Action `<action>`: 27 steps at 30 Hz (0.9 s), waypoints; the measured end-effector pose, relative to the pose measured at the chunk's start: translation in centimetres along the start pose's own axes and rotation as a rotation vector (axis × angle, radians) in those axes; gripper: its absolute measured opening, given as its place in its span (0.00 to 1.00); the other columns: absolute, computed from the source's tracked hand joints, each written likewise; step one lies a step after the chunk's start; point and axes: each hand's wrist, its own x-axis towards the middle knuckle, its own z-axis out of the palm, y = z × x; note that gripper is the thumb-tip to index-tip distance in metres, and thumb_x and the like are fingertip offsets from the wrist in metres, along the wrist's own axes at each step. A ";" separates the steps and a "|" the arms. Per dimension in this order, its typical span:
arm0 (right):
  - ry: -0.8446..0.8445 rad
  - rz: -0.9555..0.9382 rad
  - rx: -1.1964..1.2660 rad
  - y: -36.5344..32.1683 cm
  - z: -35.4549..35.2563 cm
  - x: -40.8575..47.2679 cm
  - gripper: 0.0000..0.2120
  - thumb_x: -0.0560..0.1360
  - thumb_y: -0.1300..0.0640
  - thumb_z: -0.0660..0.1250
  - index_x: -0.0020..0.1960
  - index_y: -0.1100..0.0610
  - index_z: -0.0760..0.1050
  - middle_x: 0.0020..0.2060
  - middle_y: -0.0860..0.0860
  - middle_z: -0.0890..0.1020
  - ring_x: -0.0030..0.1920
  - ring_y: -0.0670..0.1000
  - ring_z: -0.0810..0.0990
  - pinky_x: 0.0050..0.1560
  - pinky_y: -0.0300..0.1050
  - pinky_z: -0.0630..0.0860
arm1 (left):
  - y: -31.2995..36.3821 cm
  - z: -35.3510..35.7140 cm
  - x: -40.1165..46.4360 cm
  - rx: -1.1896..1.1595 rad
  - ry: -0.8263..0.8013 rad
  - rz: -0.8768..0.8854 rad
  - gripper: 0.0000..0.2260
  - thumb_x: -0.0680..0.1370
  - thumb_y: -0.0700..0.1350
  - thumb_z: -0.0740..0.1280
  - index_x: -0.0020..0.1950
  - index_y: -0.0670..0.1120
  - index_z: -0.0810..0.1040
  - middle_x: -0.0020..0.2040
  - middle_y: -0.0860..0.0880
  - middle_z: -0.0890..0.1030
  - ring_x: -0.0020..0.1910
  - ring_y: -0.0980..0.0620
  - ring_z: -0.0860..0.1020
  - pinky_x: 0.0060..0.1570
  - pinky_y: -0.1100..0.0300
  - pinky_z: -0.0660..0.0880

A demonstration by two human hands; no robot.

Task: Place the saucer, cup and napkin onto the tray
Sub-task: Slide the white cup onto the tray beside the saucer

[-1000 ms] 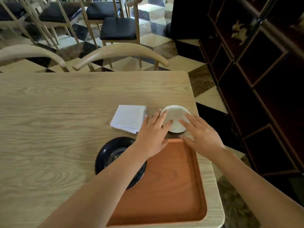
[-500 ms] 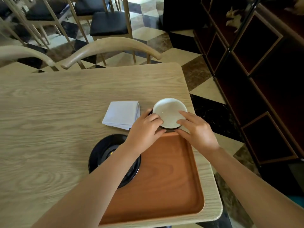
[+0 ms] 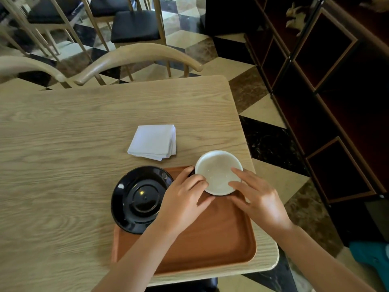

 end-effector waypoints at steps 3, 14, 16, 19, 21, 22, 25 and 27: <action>0.009 0.021 0.013 0.1 0.3 -0.5 0.12 0.61 0.62 0.79 0.43 0.63 0.82 0.53 0.60 0.82 0.54 0.61 0.81 0.43 0.53 0.82 | 0.2 0.2 -0.3 -0.018 -0.023 -0.009 0.09 0.68 0.47 0.74 0.41 0.42 0.80 0.43 0.49 0.82 0.54 0.45 0.77 0.46 0.55 0.79; -0.036 0.053 -0.032 -0.1 0.3 -0.8 0.13 0.64 0.60 0.77 0.47 0.61 0.81 0.56 0.58 0.81 0.58 0.61 0.79 0.44 0.55 0.82 | 0.5 0.0 -0.6 0.048 -0.106 -0.001 0.08 0.72 0.46 0.70 0.45 0.42 0.78 0.47 0.48 0.80 0.60 0.45 0.75 0.43 0.52 0.79; -0.029 0.035 -0.068 -0.1 0.1 -0.7 0.13 0.64 0.60 0.78 0.46 0.61 0.81 0.55 0.57 0.82 0.58 0.61 0.78 0.47 0.54 0.80 | 0.6 -0.3 -0.8 0.076 -0.168 0.009 0.09 0.73 0.47 0.69 0.48 0.43 0.77 0.50 0.48 0.79 0.64 0.44 0.72 0.45 0.51 0.79; -0.046 -0.016 -0.121 -0.1 -0.4 -0.5 0.13 0.66 0.56 0.76 0.48 0.60 0.81 0.56 0.57 0.82 0.59 0.61 0.77 0.53 0.57 0.77 | 0.7 -0.8 -1.1 0.111 -0.254 0.014 0.14 0.75 0.51 0.65 0.57 0.44 0.75 0.60 0.47 0.77 0.69 0.44 0.67 0.51 0.51 0.78; -0.047 -0.051 -0.159 -0.1 -1.0 -0.6 0.14 0.70 0.52 0.71 0.50 0.60 0.81 0.56 0.57 0.81 0.60 0.59 0.77 0.57 0.59 0.74 | 0.6 -1.4 -1.1 0.136 -0.280 0.019 0.19 0.76 0.52 0.62 0.64 0.45 0.73 0.67 0.47 0.73 0.69 0.44 0.67 0.56 0.50 0.75; -0.029 -0.064 -0.172 -0.2 -1.3 -0.5 0.14 0.71 0.50 0.68 0.50 0.59 0.81 0.55 0.57 0.82 0.60 0.58 0.77 0.58 0.60 0.74 | 0.5 -1.8 -1.0 0.138 -0.279 0.021 0.20 0.77 0.53 0.60 0.66 0.46 0.71 0.69 0.46 0.72 0.69 0.45 0.67 0.58 0.50 0.74; 0.076 -0.133 -0.172 -0.9 -2.0 0.8 0.13 0.73 0.52 0.66 0.49 0.60 0.81 0.53 0.56 0.83 0.57 0.58 0.79 0.56 0.58 0.74 | -0.4 -3.4 -0.4 0.146 -0.242 0.026 0.20 0.78 0.52 0.58 0.68 0.46 0.69 0.69 0.46 0.72 0.68 0.47 0.69 0.61 0.51 0.71; 0.125 -0.180 -0.161 -1.9 -1.7 3.0 0.12 0.73 0.53 0.66 0.50 0.60 0.81 0.53 0.57 0.83 0.56 0.58 0.79 0.56 0.56 0.74 | -1.5 -4.4 0.2 0.173 -0.210 0.025 0.20 0.78 0.51 0.58 0.67 0.45 0.70 0.67 0.45 0.74 0.66 0.47 0.71 0.61 0.51 0.71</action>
